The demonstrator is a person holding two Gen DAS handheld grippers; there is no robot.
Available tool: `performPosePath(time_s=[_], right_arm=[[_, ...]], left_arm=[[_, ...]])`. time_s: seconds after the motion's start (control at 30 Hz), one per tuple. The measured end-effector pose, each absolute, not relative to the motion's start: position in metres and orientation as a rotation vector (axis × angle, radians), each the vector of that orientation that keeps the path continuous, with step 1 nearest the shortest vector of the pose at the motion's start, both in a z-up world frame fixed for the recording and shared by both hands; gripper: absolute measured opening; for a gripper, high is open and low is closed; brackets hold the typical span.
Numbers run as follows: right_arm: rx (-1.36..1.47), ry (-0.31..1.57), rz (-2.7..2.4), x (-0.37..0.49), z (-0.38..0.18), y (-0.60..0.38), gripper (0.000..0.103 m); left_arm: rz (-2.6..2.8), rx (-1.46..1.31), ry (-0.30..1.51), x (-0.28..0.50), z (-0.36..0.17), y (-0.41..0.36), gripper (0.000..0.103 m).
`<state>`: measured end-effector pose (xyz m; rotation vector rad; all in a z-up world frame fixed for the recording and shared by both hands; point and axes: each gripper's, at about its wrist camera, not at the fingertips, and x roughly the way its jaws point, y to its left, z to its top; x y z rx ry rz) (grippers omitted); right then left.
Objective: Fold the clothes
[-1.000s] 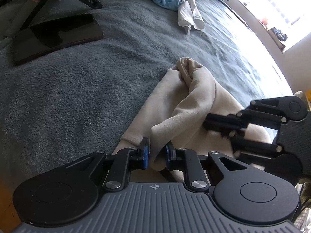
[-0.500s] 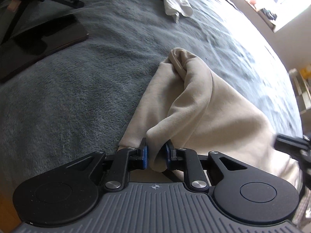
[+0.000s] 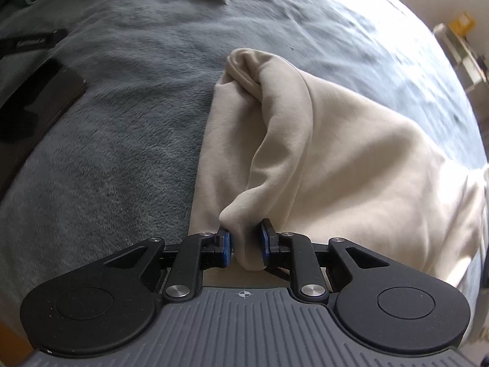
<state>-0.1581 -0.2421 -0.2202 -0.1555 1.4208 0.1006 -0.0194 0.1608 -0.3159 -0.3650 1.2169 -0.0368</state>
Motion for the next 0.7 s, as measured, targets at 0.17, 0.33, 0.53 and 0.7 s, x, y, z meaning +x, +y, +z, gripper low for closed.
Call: performPosePath(time_s=[0.17,0.33,0.53,0.7], right_arm=[[-0.008,1.594,-0.118,-0.224,-0.236,-0.272,0.000],[0.163,1.730,-0.348,-0.265,-0.258,-0.300,0.026],[0.080,1.699,-0.401,-0.272,-0.254,-0.304,0.062],[-0.086,1.525,-0.319,-0.247,-0.239,-0.301,0.062]], left_arm=[[-0.065,-0.286,1.239,-0.016,-0.313,0.154,0.019],[-0.077,-0.233,1.252,-0.013,-0.313,0.147,0.019],[-0.080,-0.194,1.259,-0.009,-0.312,0.142,0.019],[-0.066,-0.194,1.256,-0.013,-0.310,0.141,0.019]])
